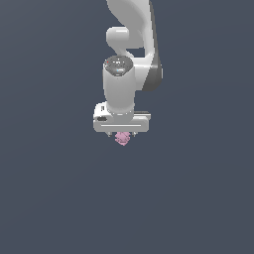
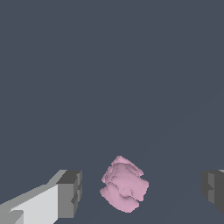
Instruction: Pick up the object and move it to a goal position.
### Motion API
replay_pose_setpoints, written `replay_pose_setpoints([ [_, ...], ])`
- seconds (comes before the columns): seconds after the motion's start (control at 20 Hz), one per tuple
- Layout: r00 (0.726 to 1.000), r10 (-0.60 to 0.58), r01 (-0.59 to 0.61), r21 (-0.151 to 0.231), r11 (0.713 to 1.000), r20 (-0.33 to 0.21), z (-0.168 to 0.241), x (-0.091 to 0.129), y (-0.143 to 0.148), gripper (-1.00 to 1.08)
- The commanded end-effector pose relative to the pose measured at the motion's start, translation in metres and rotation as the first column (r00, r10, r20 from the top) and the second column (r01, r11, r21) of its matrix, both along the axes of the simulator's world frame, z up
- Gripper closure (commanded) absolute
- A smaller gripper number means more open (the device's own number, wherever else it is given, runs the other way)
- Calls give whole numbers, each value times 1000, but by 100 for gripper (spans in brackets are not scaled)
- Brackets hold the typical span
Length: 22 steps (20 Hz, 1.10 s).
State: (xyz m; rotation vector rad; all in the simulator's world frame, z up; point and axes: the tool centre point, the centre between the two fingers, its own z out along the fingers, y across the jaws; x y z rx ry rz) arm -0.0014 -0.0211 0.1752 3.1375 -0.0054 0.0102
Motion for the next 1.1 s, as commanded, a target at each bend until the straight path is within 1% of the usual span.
replay_pose_setpoints([
  [0.0,1000,0,0,0,1000,0,0,0,0,-92],
  [0.4,1000,2,-1,14,1000,-15,4,-4,-8,-92],
  [0.75,1000,1,0,14,1000,-15,3,-5,-8,-92],
  [1.05,999,-38,38,15,999,-15,-3,-9,-7,-92],
])
